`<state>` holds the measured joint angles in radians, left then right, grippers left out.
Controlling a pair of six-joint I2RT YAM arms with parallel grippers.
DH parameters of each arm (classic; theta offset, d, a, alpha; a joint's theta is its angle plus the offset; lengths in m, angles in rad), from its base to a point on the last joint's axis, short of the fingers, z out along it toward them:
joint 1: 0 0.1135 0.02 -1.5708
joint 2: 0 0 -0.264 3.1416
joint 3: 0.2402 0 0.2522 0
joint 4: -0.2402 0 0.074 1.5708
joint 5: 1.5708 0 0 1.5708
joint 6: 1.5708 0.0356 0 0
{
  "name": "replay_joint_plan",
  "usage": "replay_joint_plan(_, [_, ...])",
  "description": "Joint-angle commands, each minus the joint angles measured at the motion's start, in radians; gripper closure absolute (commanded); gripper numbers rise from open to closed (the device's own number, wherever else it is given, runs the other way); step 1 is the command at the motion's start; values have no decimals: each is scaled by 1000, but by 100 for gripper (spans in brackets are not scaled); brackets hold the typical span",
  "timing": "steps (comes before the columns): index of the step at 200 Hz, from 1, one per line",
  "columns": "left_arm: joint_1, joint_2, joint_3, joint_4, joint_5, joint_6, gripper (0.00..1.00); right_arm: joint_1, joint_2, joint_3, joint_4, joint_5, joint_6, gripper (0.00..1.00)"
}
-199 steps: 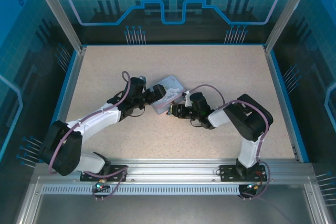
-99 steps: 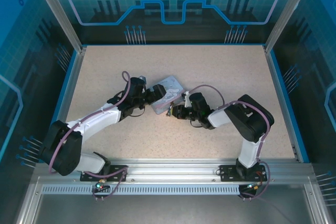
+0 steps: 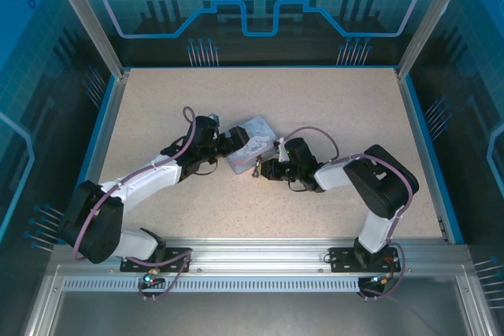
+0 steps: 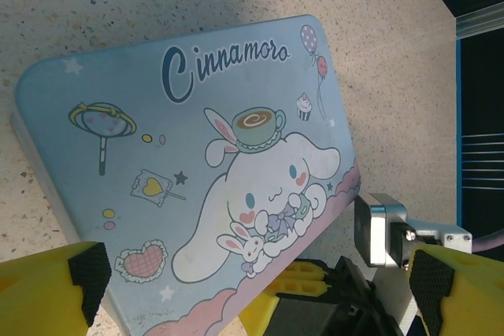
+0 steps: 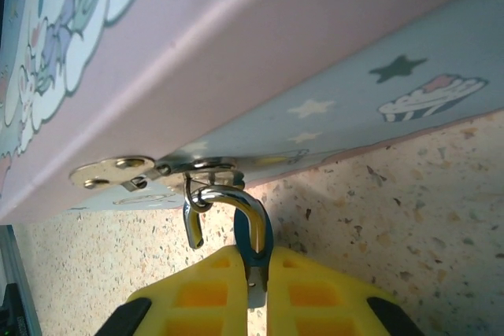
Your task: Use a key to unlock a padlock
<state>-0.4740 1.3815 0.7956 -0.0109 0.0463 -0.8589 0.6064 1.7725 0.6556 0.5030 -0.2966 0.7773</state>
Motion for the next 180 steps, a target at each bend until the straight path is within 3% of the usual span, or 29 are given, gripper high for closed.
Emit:
replay_joint_plan(1, [6,-2,22,-75,-44,38,1,-8,-25,27,-97,-26,-15,89])
replay_joint_plan(180, [6,19,8,-227,-286,159,1,-10,-54,59,-164,-58,103,96])
